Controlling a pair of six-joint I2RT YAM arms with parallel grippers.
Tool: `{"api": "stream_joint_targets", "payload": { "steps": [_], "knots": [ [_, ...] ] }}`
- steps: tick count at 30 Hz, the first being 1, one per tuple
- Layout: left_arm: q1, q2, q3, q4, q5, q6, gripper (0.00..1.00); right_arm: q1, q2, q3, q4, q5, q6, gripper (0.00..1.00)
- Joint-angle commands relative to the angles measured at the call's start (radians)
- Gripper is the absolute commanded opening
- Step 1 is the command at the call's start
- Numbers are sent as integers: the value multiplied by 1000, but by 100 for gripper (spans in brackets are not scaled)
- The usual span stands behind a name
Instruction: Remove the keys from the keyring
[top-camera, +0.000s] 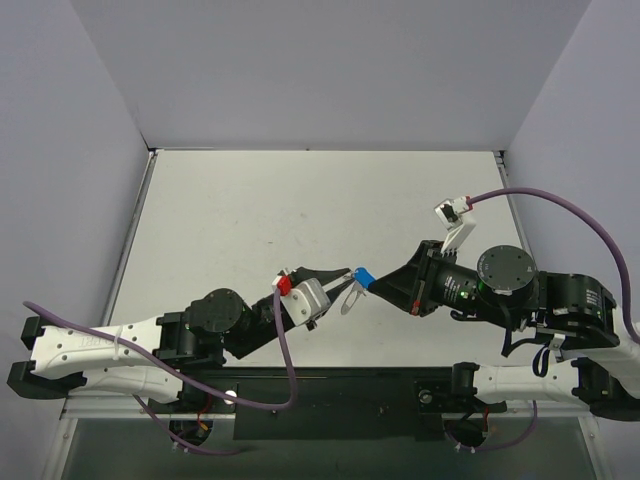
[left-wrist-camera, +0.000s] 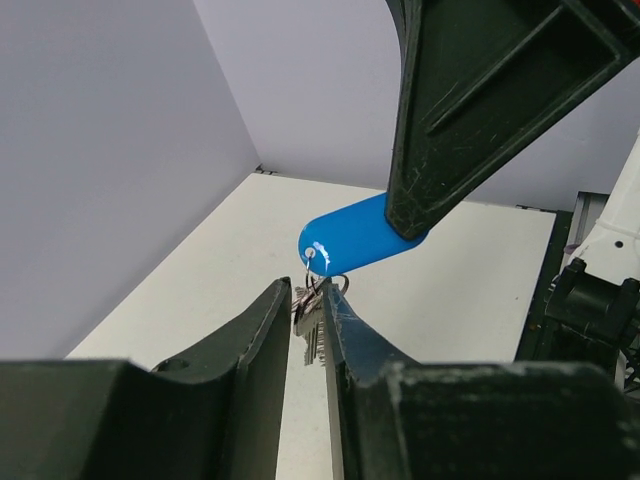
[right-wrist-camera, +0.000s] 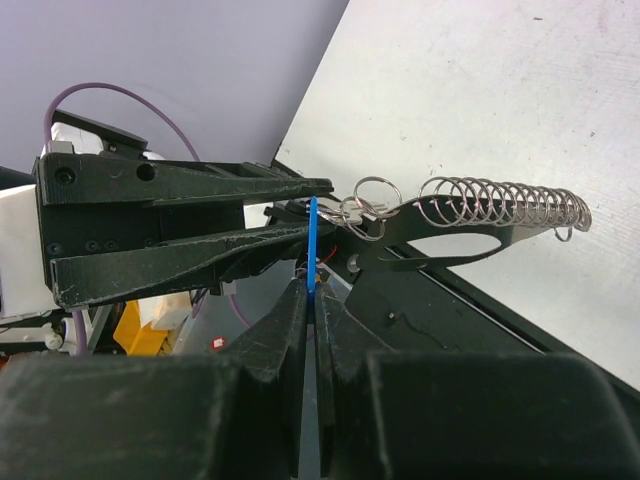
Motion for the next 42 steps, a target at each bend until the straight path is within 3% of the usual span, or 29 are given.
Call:
{"api": "stream_joint_targets", "payload": {
  "steps": [1,12,15,17,29,31,36,38,42],
  "knots": [
    [0,-7,46,5,11,8,29,11,7,43,55,24,-4,0],
    [-2,-9,51,6,5,-7,29,22,9,47,54,28,-4,0],
    [-2,-7,54,7,3,-8,21,25,12,50,55,28,-7,0],
    [0,-4,57,11,-5,-7,2,28,12,50,55,31,-9,0],
    [-2,-12,64,-15,-12,-6,0,28,-36,-17,48,62,1,0],
    [-2,-18,69,-29,-9,-7,0,28,-48,-28,29,71,-2,7],
    [-3,-10,93,-104,5,-20,0,28,-74,-17,-59,94,-30,40],
    [-3,-1,110,-170,18,-30,0,28,-71,1,-90,85,-51,49],
    [-2,23,158,-276,49,-67,0,26,-30,66,-161,47,-104,56]
  ]
}}
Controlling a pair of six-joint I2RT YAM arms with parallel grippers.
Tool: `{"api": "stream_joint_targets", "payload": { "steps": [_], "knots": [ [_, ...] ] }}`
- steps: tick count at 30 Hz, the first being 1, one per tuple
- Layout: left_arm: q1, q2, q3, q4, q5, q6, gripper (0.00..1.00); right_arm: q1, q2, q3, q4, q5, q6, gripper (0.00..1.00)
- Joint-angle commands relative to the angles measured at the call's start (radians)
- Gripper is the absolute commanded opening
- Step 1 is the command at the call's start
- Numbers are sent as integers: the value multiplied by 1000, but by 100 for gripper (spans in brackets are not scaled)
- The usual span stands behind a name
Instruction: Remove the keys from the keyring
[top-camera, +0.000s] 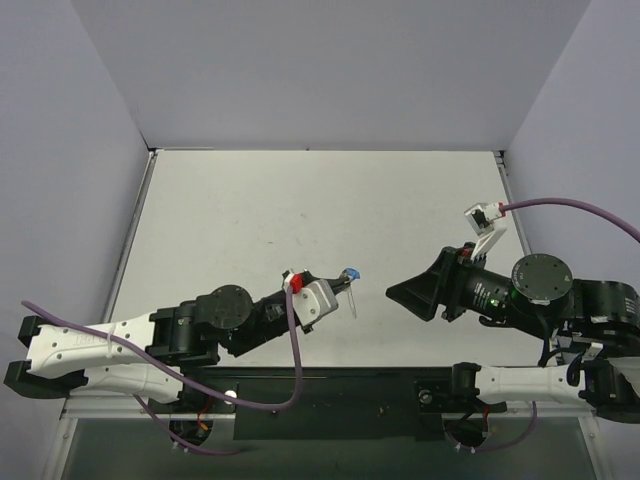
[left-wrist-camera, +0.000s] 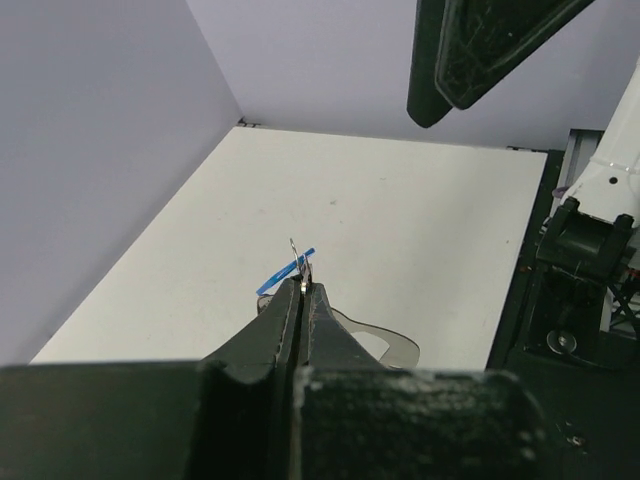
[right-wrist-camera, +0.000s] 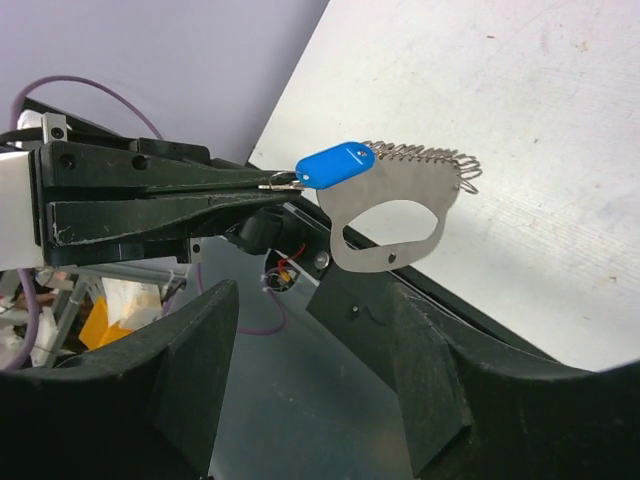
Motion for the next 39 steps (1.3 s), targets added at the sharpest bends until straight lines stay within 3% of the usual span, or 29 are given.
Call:
{"api": "stream_joint_targets", "payload": {
  "steps": [1,9,14,17,20,23,27,31,39],
  "knots": [
    [-3,26,100,-121,44,-54,0,8,50,77,-79,-13,-70,56],
    [-2,15,112,-186,109,-155,0,8,103,48,-73,-70,-244,51],
    [-3,-17,115,-223,124,-207,0,7,60,-30,33,-42,-301,51],
    [-3,-65,88,-214,112,-233,0,7,61,-55,74,-37,-282,51],
    [-3,-97,59,-211,87,-239,0,5,75,-21,57,67,-159,50],
    [-2,-108,54,-231,83,-239,0,5,92,0,63,43,-134,50],
    [-3,-100,68,-249,87,-229,0,-1,125,35,4,78,-58,57],
    [-3,-93,82,-272,75,-215,0,-9,147,69,-13,86,19,57],
    [-2,-82,112,-295,144,-247,0,-7,104,0,63,61,-129,57]
  ]
}}
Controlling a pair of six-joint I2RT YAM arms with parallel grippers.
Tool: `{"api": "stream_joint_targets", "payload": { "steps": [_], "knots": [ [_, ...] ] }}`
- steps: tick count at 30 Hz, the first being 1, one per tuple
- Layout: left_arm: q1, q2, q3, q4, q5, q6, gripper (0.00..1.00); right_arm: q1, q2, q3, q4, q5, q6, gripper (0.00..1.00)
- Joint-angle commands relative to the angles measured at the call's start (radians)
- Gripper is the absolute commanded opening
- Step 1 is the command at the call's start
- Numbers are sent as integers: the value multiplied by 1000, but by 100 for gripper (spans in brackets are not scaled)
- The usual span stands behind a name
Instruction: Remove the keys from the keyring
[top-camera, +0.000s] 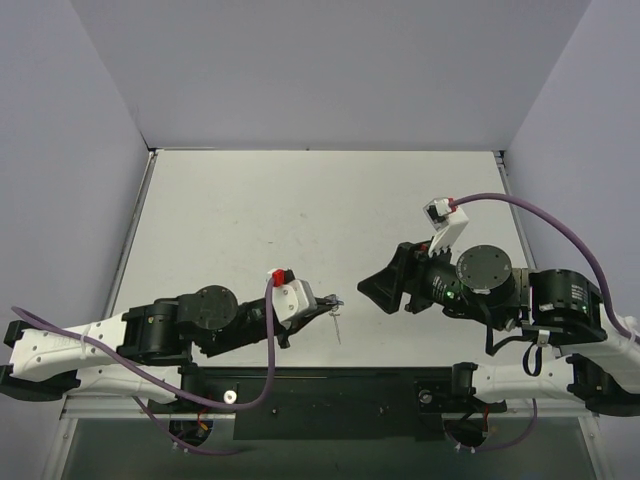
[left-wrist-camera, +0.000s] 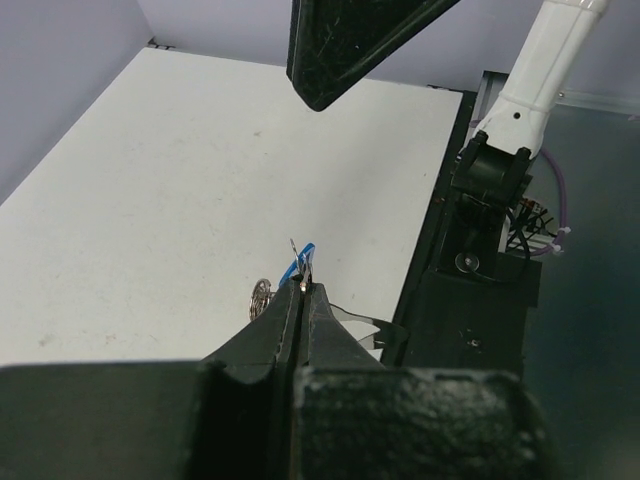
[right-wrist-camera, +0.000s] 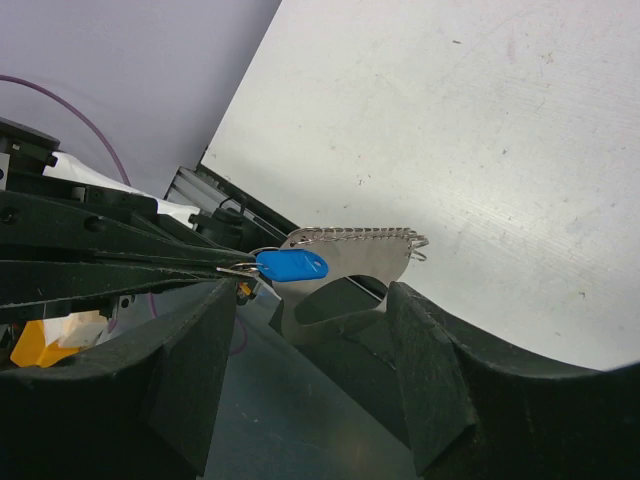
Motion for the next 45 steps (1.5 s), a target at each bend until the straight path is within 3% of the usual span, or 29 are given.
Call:
{"api": "stream_joint_targets", "payload": {
  "steps": [1,9,21,36,45],
  "knots": [
    [-3,-2,68,16,51,-32,0,-5,-49,-41,84,-26,-108,57],
    [-3,-5,126,16,123,-185,0,-5,-125,-94,166,-203,-371,54],
    [0,26,229,-72,210,-294,0,-5,-22,15,162,-350,-519,51],
    [8,14,269,-99,287,-337,0,-5,95,133,153,-648,-545,45],
    [8,21,272,-92,292,-336,0,-6,115,127,161,-677,-536,37]
  ]
}}
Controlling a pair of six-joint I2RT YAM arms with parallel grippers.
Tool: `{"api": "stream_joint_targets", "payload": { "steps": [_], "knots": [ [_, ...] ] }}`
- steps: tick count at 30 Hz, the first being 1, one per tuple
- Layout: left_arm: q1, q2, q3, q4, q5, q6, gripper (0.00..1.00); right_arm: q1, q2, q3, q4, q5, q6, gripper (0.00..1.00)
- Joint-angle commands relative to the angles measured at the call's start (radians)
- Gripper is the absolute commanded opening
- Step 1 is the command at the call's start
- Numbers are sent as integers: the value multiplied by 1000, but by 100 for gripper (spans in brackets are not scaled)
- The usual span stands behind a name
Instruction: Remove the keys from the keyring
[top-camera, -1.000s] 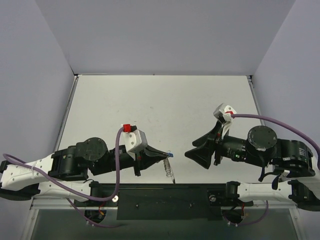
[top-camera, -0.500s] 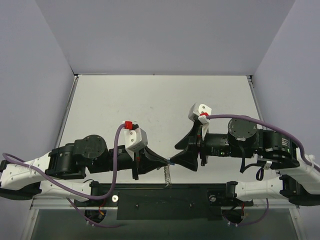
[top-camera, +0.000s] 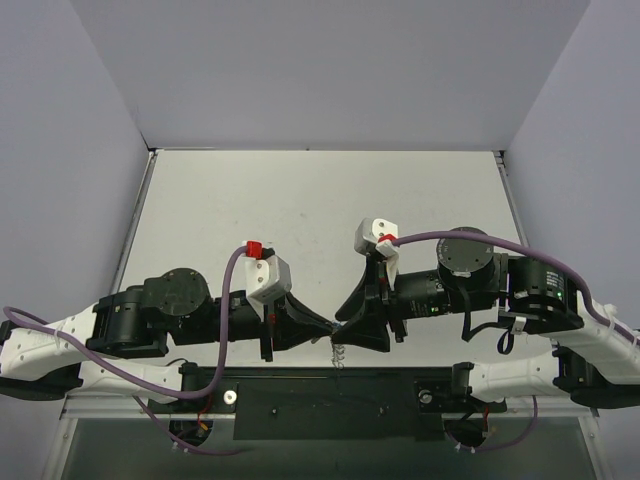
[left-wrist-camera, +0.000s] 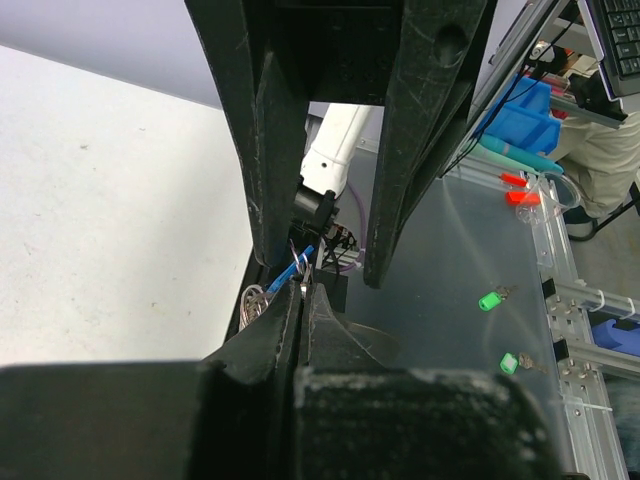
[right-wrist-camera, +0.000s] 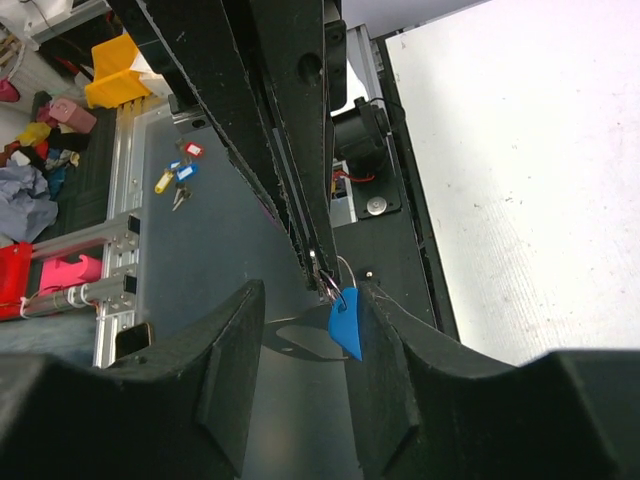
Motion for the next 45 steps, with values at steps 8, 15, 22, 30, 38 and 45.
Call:
{"api": "stream_joint_targets", "payload": {
  "steps": [8,15,22,30,38,45],
  "knots": [
    [6,-7,57,48,17,-13,0,-4,-2,14,42,-16,3,21],
    [5,-12,53,54,16,-15,0,-4,-17,-29,91,9,28,18],
    [5,-7,54,55,16,-19,0,-3,-34,-72,123,17,48,0],
    [6,14,70,52,-93,-55,0,-3,-88,-150,153,144,69,0],
    [5,57,8,257,-150,-101,0,8,-261,-435,540,353,216,0],
    [5,68,-53,448,-178,-139,0,17,-332,-601,767,507,279,0]
  ]
}}
